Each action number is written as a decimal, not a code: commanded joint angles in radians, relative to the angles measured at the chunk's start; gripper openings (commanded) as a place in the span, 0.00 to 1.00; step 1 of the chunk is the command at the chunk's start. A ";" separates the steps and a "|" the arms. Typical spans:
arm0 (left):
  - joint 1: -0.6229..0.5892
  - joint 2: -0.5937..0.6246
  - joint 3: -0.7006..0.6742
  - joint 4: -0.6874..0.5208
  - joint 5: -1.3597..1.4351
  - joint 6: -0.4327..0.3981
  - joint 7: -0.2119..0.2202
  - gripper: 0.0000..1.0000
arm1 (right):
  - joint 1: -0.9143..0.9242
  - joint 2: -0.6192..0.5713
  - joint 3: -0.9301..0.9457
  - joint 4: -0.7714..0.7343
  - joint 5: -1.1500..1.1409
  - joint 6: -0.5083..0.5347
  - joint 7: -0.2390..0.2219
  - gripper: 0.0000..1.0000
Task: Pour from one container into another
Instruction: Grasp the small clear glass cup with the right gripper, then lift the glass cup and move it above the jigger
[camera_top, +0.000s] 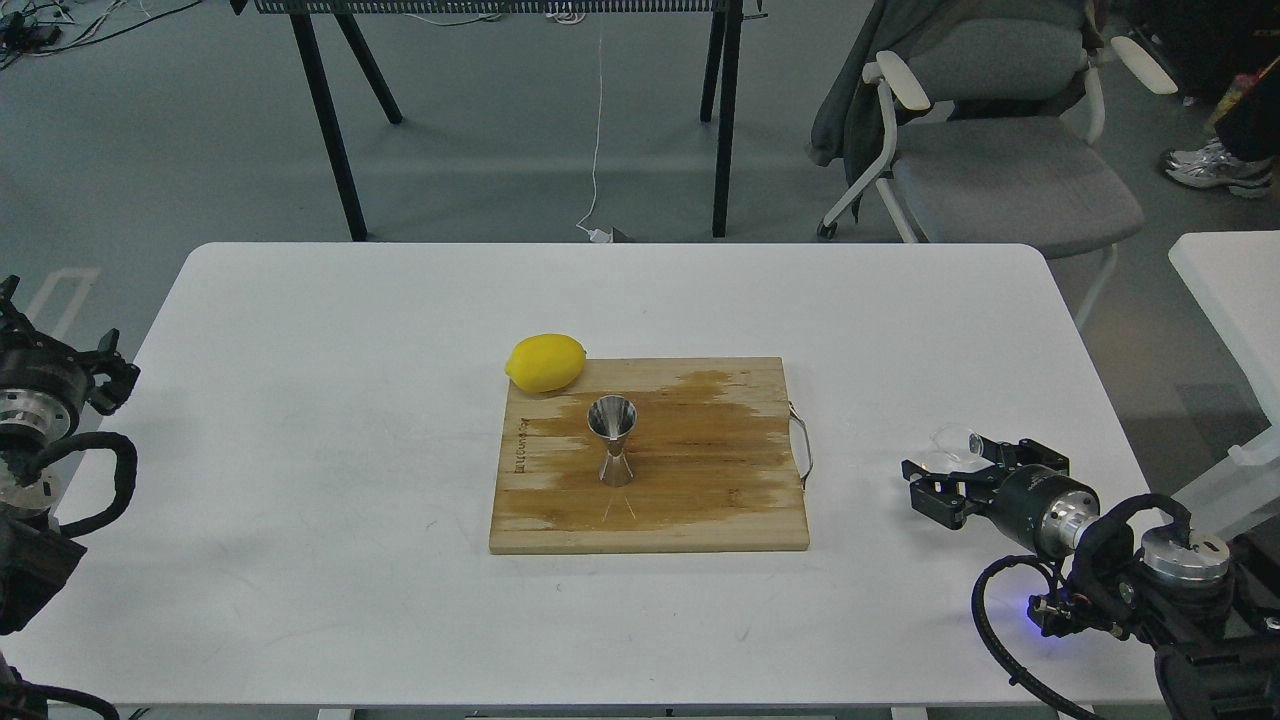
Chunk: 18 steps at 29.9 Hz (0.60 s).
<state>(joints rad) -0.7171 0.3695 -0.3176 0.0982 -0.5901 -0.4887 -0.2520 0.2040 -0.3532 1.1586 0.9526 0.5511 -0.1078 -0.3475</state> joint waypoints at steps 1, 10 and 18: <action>0.002 0.000 0.000 0.000 0.000 0.000 -0.001 1.00 | 0.002 0.000 0.000 0.000 -0.008 0.006 -0.001 0.72; 0.007 0.000 -0.001 0.000 0.000 0.000 -0.001 1.00 | 0.000 0.003 0.000 0.000 -0.034 0.007 -0.001 0.33; 0.007 -0.001 -0.001 0.000 0.000 0.000 -0.001 1.00 | -0.001 0.008 0.000 -0.002 -0.034 0.014 -0.001 0.30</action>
<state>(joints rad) -0.7102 0.3695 -0.3191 0.0982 -0.5907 -0.4887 -0.2532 0.2032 -0.3455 1.1581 0.9516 0.5170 -0.0975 -0.3482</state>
